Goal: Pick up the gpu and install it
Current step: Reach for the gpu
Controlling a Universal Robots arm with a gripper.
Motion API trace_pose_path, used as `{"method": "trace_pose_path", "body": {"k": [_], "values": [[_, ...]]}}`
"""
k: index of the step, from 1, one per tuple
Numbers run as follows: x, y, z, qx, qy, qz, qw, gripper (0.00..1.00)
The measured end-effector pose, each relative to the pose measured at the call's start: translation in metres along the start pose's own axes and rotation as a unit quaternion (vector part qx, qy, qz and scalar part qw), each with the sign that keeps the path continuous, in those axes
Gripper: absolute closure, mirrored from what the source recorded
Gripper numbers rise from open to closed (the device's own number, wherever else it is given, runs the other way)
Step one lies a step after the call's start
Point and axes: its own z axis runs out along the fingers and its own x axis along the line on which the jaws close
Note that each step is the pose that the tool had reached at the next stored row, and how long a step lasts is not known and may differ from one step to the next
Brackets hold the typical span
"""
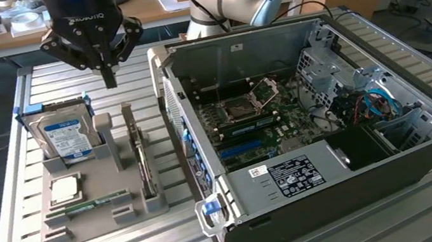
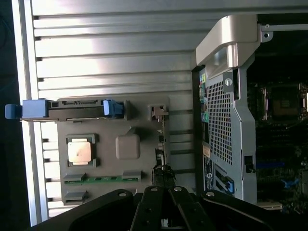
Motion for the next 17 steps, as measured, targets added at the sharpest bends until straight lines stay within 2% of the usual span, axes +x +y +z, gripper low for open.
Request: {"method": "trace_pose_path", "body": {"k": [17], "values": [[-0.002, -0.0205, -0.0009, 0.0, 0.0, 0.0, 1.0, 0.89]]}}
